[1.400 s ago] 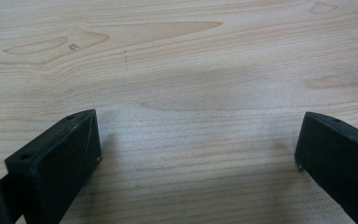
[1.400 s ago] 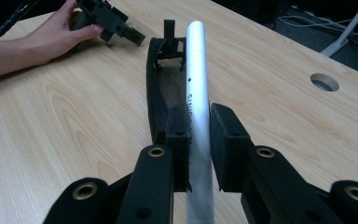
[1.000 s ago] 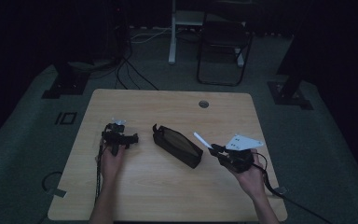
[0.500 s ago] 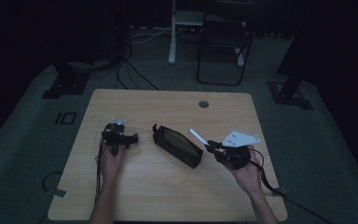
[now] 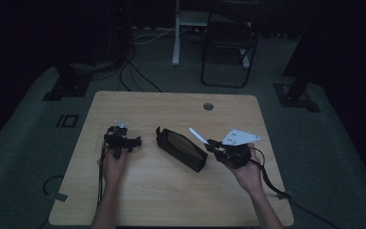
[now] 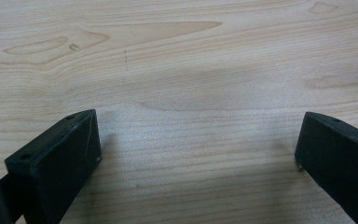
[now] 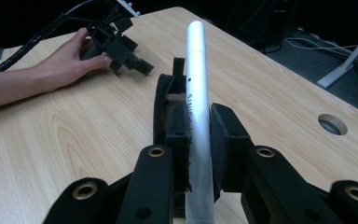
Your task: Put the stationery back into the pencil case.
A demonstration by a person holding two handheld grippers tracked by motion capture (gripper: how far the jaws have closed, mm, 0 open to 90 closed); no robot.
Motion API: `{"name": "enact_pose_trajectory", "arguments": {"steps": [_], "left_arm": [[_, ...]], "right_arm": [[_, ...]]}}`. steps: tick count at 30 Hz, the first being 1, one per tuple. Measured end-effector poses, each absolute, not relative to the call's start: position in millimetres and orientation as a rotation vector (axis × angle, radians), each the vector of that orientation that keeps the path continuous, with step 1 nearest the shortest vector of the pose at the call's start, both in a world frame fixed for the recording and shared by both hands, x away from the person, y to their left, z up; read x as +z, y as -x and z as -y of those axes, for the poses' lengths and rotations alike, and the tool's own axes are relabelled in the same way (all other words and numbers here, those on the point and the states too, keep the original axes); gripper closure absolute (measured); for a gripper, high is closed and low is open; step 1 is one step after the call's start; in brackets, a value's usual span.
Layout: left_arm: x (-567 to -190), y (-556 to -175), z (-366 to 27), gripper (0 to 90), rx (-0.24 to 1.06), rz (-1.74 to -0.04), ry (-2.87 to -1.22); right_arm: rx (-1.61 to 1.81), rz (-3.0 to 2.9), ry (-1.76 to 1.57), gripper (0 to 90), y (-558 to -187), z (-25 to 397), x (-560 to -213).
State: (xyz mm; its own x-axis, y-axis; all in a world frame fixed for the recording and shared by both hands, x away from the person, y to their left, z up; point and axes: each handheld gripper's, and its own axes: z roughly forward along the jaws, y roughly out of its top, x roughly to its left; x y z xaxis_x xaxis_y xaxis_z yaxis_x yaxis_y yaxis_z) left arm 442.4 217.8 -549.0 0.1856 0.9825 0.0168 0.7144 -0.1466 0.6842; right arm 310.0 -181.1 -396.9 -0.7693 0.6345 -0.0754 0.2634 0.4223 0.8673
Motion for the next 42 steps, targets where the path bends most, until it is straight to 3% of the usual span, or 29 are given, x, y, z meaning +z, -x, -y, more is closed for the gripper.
{"name": "enact_pose_trajectory", "arguments": {"steps": [42], "left_arm": [[-549, -442, -218, 0.5, 0.646, -1.586, -1.926]], "right_arm": [[1.309, -2.318, -0.762, 78.7, -334, 159, -396]]}}
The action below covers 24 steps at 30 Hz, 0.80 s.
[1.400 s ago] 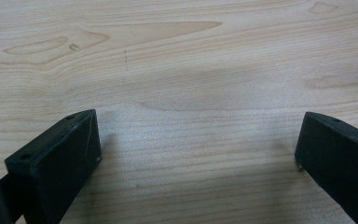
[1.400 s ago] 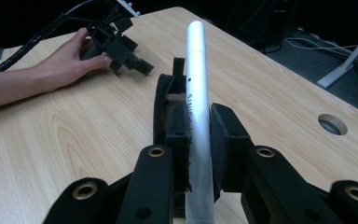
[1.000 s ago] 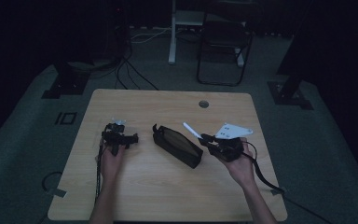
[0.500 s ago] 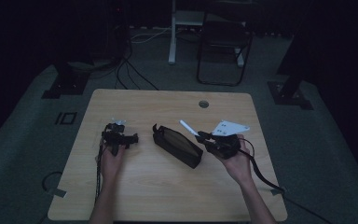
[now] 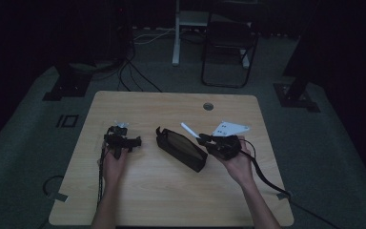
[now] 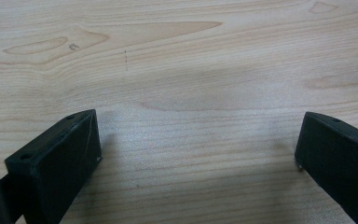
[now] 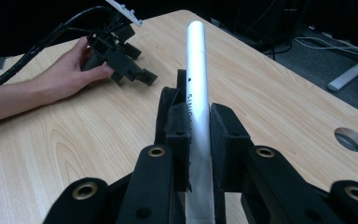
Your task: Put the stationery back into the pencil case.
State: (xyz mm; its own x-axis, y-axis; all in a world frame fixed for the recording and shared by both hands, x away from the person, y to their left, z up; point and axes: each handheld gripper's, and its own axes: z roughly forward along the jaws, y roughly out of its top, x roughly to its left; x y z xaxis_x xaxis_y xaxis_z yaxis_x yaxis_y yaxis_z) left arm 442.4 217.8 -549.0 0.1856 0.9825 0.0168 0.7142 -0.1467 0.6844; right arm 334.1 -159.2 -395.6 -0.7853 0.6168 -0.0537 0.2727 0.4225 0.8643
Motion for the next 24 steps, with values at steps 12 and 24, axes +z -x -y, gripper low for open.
{"name": "enact_pose_trajectory", "arguments": {"steps": [12, 24], "left_arm": [[-549, -442, -218, 0.5, 0.646, -1.586, -1.926], [-549, -442, -218, 0.5, 0.647, -1.586, -1.927]], "right_arm": [[1.315, -2.344, -0.742, 78.7, -340, 150, -405], [1.322, -2.36, -0.736, 78.7, -349, 144, -413]]}}
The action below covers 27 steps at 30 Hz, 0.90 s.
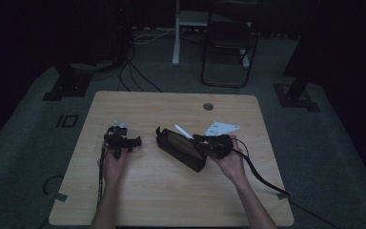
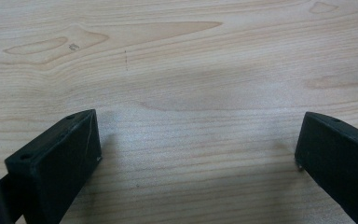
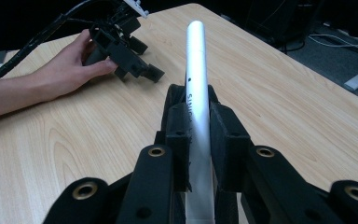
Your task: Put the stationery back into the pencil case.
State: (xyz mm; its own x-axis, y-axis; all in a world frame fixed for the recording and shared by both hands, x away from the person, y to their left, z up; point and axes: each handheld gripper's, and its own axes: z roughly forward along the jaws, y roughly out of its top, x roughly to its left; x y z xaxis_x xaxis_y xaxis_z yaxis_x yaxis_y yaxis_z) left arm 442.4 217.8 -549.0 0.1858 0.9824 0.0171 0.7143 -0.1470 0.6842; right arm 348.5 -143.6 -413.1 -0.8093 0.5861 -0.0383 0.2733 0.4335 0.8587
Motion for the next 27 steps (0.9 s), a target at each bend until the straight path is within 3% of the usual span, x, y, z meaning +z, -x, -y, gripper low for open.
{"name": "enact_pose_trajectory", "arguments": {"steps": [27], "left_arm": [[-549, -442, -218, 0.5, 0.646, -1.585, -1.928]], "right_arm": [[1.277, -2.392, -0.76, 78.7, -370, 130, -434]]}}
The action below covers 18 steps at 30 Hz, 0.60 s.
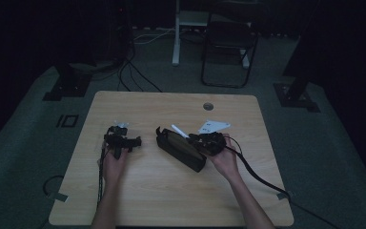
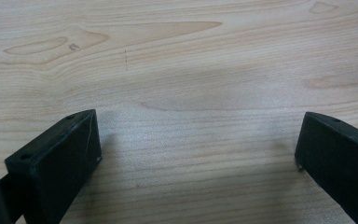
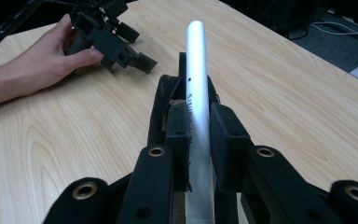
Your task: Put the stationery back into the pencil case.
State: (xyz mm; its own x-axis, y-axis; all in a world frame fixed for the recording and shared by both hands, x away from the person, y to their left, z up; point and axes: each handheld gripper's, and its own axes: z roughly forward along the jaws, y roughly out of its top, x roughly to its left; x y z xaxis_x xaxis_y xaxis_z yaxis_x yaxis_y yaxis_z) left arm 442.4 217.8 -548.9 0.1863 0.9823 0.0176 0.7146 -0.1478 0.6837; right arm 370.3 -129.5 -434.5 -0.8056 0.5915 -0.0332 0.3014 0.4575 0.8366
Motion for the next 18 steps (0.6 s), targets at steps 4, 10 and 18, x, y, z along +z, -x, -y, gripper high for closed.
{"name": "enact_pose_trajectory", "arguments": {"steps": [4, 10, 18], "left_arm": [[-549, -442, -218, 0.5, 0.646, -1.585, -1.928], [-549, -442, -218, 0.5, 0.646, -1.585, -1.928], [-549, -442, -218, 0.5, 0.646, -1.585, -1.928]], "right_arm": [[1.269, -2.398, -0.756, 78.7, -372, 127, -438], [1.261, -2.406, -0.764, 78.7, -375, 124, -443], [1.244, -2.415, -0.774, 78.7, -379, 121, -448]]}}
